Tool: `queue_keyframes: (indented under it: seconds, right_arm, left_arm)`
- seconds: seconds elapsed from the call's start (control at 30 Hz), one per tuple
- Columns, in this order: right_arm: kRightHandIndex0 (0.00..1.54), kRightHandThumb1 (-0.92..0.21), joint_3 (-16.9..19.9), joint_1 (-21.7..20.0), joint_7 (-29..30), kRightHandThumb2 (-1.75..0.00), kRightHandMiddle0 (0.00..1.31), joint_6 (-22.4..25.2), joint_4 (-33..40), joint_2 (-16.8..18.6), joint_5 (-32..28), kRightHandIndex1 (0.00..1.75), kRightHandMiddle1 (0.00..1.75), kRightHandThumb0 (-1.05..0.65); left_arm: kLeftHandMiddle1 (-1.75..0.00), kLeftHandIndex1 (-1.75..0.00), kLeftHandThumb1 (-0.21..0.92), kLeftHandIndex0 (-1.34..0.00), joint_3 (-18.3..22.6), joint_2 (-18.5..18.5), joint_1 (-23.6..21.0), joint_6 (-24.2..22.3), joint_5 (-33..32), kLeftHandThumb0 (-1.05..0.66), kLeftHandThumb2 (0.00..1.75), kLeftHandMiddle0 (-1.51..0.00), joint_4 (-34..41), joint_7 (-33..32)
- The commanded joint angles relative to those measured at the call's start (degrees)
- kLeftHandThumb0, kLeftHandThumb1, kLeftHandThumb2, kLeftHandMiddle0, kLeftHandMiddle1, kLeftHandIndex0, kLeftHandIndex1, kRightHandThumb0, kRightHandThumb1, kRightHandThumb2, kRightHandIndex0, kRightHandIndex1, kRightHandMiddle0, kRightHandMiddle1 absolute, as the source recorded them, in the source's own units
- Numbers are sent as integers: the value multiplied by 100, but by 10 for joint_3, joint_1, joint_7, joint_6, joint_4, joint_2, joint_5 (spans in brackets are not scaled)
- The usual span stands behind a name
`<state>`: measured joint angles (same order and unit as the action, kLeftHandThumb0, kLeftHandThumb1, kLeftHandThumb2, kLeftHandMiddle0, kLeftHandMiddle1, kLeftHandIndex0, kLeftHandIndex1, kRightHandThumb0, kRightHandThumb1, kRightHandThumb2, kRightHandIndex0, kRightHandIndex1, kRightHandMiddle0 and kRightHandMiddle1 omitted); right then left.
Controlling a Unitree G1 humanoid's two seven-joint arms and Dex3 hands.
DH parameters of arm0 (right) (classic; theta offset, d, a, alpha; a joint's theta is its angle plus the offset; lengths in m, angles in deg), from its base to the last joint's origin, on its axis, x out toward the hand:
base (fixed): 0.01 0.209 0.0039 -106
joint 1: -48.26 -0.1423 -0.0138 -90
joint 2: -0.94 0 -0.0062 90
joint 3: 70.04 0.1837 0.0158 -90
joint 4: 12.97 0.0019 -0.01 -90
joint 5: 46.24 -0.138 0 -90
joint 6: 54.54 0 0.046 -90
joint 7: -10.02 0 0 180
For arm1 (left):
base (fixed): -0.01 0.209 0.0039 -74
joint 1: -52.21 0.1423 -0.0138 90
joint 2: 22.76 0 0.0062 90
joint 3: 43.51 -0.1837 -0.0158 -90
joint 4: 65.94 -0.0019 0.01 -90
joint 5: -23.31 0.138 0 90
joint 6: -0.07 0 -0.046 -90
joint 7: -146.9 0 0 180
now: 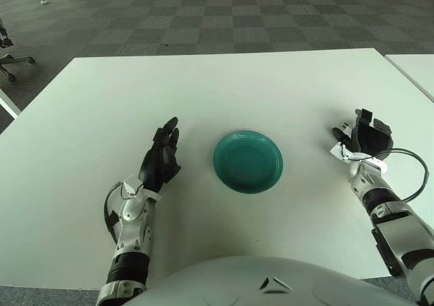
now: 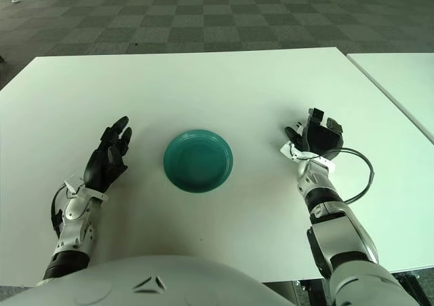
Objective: Put the charger into the plate.
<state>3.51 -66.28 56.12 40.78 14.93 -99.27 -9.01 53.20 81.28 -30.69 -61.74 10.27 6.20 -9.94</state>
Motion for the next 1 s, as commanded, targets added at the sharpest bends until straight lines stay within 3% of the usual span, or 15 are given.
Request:
queue_keyframes:
  seconds: [0.0, 0.03, 0.1, 0.13, 0.2, 0.5, 0.97]
  right_arm:
    - [45, -92, -36, 109, -23, -48, 7, 7, -95, 42, 9, 69, 114, -67]
    - [45, -92, -36, 109, -21, -47, 10, 3, -95, 41, 9, 85, 121, -66]
    - [47, -92, -35, 109, -21, -47, 17, -7, -94, 37, 7, 134, 142, -65]
    - [48, -92, -35, 109, -22, -46, 18, -12, -95, 36, 6, 142, 146, -65]
    - [53, -85, -35, 108, -24, -59, 25, -19, -97, 34, 4, 161, 162, -49]
    - [75, -66, -38, 116, -18, -87, 36, -61, -111, 15, 5, 174, 174, -40]
    - [87, -62, -31, 124, -7, -92, 38, -97, -130, -14, -3, 175, 175, -40]
  left_arm:
    - [-1, -54, 92, 0, 1, 7, 23, -23, -4, -95, 103, -13, -33, -12]
    - [-1, -54, 92, 0, 2, 7, 22, -24, -4, -95, 103, -13, -34, -12]
    - [-1, -54, 92, 0, 2, 7, 20, -25, -3, -95, 103, -13, -34, -13]
    - [-1, -54, 92, 0, 2, 7, 20, -25, -3, -95, 103, -13, -35, -13]
    - [-1, -54, 92, 0, 2, 7, 18, -26, -3, -95, 103, -13, -35, -14]
    - [-1, -54, 92, 0, 2, 7, 12, -28, -2, -95, 103, -13, -39, -16]
    - [0, -54, 92, 0, 3, 6, 3, -29, -1, -95, 103, -13, -46, -18]
